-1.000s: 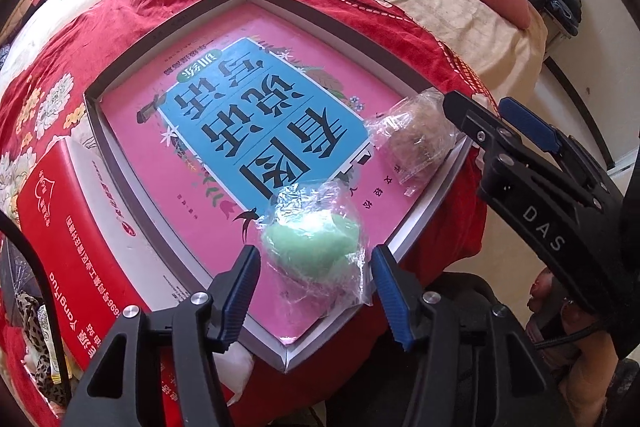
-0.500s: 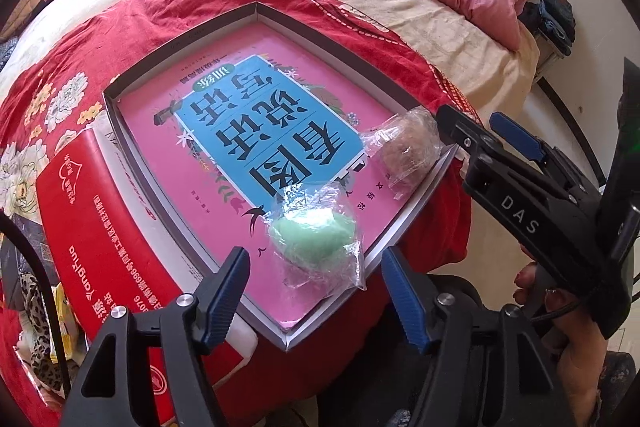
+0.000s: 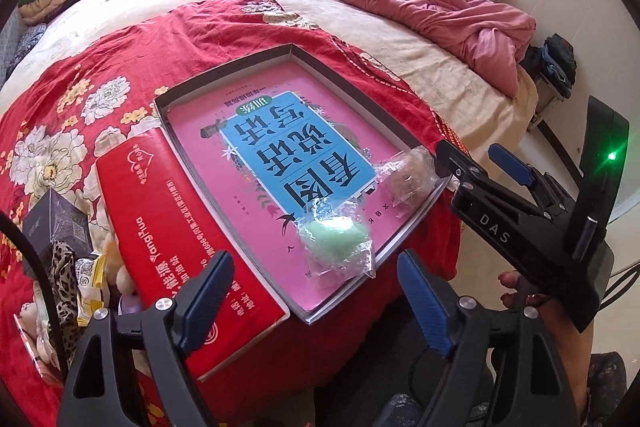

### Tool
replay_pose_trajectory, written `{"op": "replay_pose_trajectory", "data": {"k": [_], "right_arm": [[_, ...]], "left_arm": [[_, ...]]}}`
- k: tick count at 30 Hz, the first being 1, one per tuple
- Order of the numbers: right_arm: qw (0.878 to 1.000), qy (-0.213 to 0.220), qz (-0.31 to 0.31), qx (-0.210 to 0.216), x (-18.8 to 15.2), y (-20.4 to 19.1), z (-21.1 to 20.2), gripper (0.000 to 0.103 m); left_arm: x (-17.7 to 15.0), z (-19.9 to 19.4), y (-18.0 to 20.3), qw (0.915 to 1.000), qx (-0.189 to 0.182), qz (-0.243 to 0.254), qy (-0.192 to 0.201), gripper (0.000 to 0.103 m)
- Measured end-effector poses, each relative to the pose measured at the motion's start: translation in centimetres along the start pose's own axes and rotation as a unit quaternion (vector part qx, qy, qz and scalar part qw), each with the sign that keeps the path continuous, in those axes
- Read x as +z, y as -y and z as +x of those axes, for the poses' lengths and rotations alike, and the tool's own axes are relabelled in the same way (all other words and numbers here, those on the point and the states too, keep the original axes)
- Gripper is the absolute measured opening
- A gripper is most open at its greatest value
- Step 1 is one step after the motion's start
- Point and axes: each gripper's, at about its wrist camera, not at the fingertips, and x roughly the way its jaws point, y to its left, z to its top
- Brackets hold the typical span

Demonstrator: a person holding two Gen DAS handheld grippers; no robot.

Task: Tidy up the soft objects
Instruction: 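Withdraw both tools from the tray back toward the pile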

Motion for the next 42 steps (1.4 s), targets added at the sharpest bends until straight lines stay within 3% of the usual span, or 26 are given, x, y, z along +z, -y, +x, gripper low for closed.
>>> {"op": "replay_pose_trajectory", "data": {"k": [15,29,42], "right_arm": [[0.996,0.053,-0.068,0.025,2.1,-5.5,-5.3,0.078],[0.987,0.077,-0.120,0.068,2.1,-11.2,-9.3,0.078],[0.977,0.096,-0.153,0.111,1.8,-15.4,-12.8,0.078]], "left_arm": [[-2.0,-4.3,-3.8,0.9978,0.012,-0.057,0.034,0.085],[-3.8,-8.2,-7.0,0.9937,0.030,-0.087,0.064,0.085],[-5.7,-11.8,-10.5,0.9862,0.075,-0.111,0.097,0.085]]}}
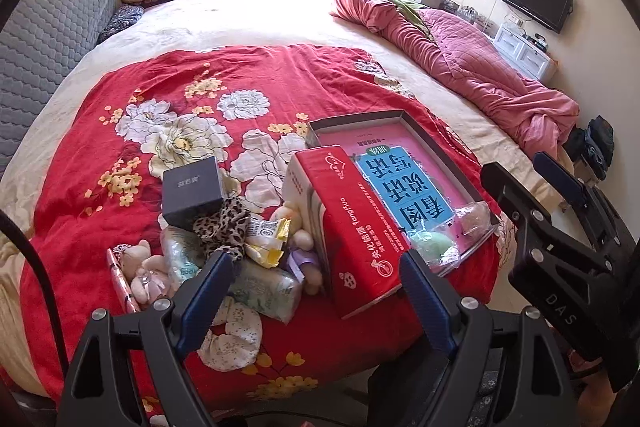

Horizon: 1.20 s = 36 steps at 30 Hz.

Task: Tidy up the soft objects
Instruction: 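Withdraw both tools from the tray back toward the pile, then move left tool to the pink towel bundle while right tool approaches the leopard scrunchie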

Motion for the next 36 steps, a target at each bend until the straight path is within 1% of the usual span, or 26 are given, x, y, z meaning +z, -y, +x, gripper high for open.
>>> {"op": "replay_pose_trajectory", "data": {"k": [10,17,24,30,36], "right_arm": [[0.999,0.015,-0.041,0.025,1.0,-4.1,-1.4,0.078],[0.997,0.021,-0.058,0.034,1.4,-5.7,-2.1,0.078],[0.995,0.033,-0.077,0.049,1.8,-7.1,-2.9,0.078],[0.993,0.031,-0.093,0.065,1.4,-8.4,-2.9,0.078],[0.991,0.022,-0.105,0.081,0.9,-9.5,-2.3,0.078]], "left_arm": [[-0.9,-1.7,-4.4,0.9991,0.020,-0.037,0.007,0.085],[-1.1,-3.5,-8.1,0.9964,0.041,-0.071,0.020,0.085],[-1.3,-5.3,-10.7,0.9927,0.057,-0.101,0.035,0.085],[-1.9,-5.7,-13.1,0.9892,0.074,-0.122,0.034,0.085],[-3.0,-5.2,-15.9,0.9844,0.086,-0.152,0.023,0.085]]}}
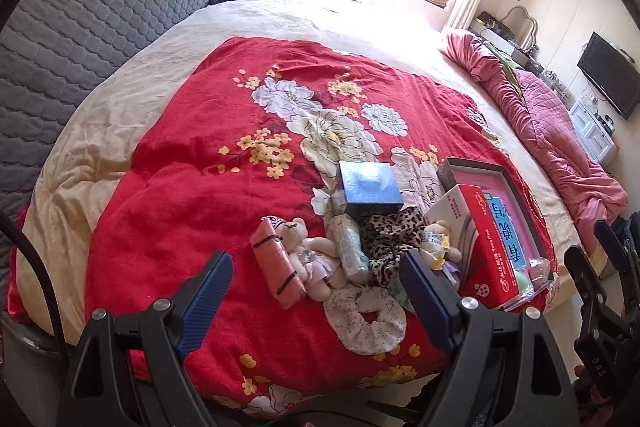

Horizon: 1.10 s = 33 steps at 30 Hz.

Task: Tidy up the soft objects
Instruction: 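Move left tool to the pink towel bundle while right tool approaches the leopard scrunchie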

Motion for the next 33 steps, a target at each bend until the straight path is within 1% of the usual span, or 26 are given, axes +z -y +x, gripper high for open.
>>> {"op": "replay_pose_trajectory", "data": {"k": [4,8,11,20,24,26,28,31,33], "right_arm": [[1.000,-0.007,-0.009,0.008,-0.5,-0.8,0.7,0.078],[1.000,-0.016,-0.018,0.015,-1.2,-1.6,1.4,0.078],[0.999,-0.020,-0.025,0.030,-1.8,-2.3,1.9,0.078],[0.997,-0.038,-0.053,0.051,-3.5,-4.5,3.7,0.078],[0.995,-0.042,-0.070,0.060,-4.3,-5.6,4.4,0.078],[0.994,-0.044,-0.078,0.065,-4.6,-6.0,4.8,0.078],[0.993,-0.046,-0.083,0.067,-4.9,-6.4,5.3,0.078],[0.993,-0.048,-0.089,0.068,-5.1,-6.8,6.0,0.078],[0.992,-0.048,-0.096,0.067,-5.2,-7.1,6.4,0.078]], "left_arm": [[-0.2,0.6,-1.7,0.9998,0.004,-0.017,-0.004,0.085],[-0.6,1.7,-3.1,0.9993,0.010,-0.031,-0.019,0.085],[-1.0,2.7,-3.5,0.9989,0.013,-0.033,-0.030,0.085],[-2.7,6.0,-3.9,0.9968,0.011,-0.034,-0.072,0.085],[-3.1,7.3,-4.3,0.9958,0.010,-0.040,-0.081,0.085],[-3.3,8.1,-4.6,0.9948,0.005,-0.052,-0.087,0.085],[-3.3,9.1,-5.1,0.9930,-0.014,-0.071,-0.093,0.085],[-3.1,10.6,-5.8,0.9895,-0.027,-0.097,-0.104,0.085],[-2.9,11.5,-6.5,0.9868,-0.029,-0.116,-0.109,0.085]]}}
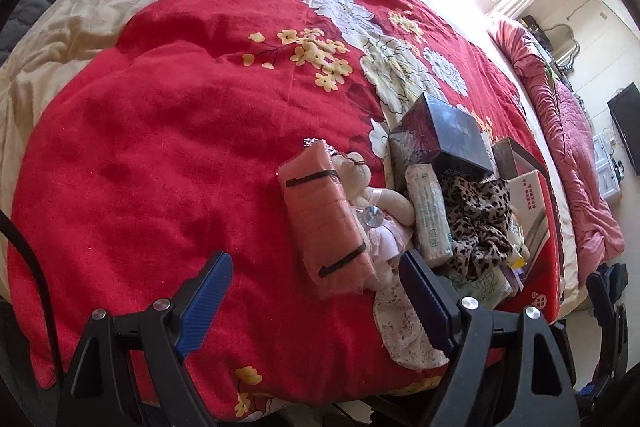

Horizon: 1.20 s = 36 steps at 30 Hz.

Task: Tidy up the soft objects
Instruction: 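Move left tool to the pink towel bundle while right tool approaches the leopard scrunchie, then close left tool on the pink towel while right tool grips the leopard scrunchie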

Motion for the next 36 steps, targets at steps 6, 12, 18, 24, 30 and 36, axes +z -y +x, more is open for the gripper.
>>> {"op": "replay_pose_trajectory", "data": {"k": [6,12,18,24,30,36], "right_arm": [[0.999,0.006,-0.053,-0.005,0.1,-1.4,1.6,0.078],[0.984,-0.003,-0.172,-0.038,-0.6,-4.4,4.4,0.078],[0.966,-0.009,-0.253,-0.058,-1.5,-6.1,7.3,0.078],[0.958,-0.022,-0.281,-0.048,-1.4,-6.8,10.3,0.077],[0.957,-0.020,-0.287,-0.033,-1.1,-6.9,12.4,0.075],[0.964,-0.028,-0.265,0.000,-0.7,-7.0,13.3,0.050]], "left_arm": [[0.6,1.9,-1.4,0.9991,-0.015,-0.039,-0.010,0.085],[0.9,2.9,-1.5,0.9983,-0.035,-0.044,-0.016,0.084],[1.2,3.4,-1.4,0.9983,-0.043,-0.037,-0.012,0.084],[1.4,4.1,-1.7,0.9981,-0.045,-0.039,-0.015,0.084],[1.4,4.1,-2.1,0.9977,-0.048,-0.045,-0.016,0.082],[1.5,4.4,-2.5,0.9973,-0.048,-0.053,-0.014,0.079]]}}
